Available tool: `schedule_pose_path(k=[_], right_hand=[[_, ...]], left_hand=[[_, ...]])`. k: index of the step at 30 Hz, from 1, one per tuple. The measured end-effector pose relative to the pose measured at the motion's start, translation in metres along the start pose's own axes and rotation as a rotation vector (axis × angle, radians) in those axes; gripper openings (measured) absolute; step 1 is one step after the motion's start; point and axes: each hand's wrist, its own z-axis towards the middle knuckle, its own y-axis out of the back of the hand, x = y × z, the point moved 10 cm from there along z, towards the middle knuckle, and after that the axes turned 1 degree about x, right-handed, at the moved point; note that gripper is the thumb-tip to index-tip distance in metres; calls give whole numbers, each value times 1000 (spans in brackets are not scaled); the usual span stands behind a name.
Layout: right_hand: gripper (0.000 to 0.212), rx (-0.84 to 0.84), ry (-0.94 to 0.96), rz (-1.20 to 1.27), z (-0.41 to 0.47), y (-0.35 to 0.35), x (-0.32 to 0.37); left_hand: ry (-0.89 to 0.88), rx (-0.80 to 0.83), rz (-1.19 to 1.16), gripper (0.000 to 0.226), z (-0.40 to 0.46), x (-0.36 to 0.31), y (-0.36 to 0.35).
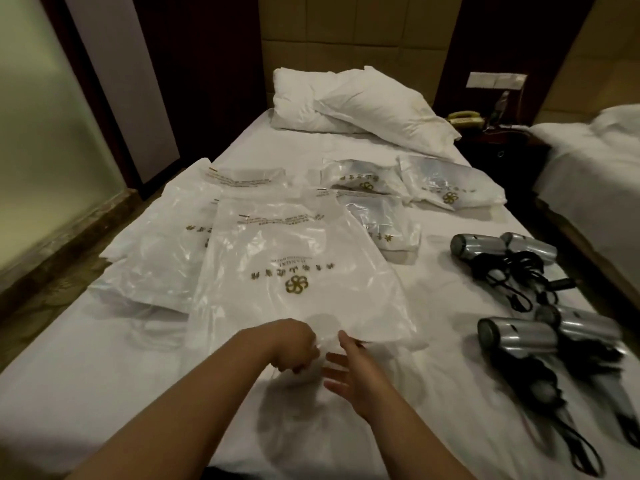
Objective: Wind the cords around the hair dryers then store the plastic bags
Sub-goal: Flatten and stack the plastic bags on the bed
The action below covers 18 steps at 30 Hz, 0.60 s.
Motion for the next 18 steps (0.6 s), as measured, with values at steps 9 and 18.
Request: schedule_pose_path(k=[9, 18], right_hand=[[21, -77, -62, 125, -10, 16, 19], [16, -170, -11, 396, -11, 45, 34]], left_hand=[[-243, -43, -206, 35, -17, -39, -15], [-32, -237, 138, 109, -17, -8, -56]])
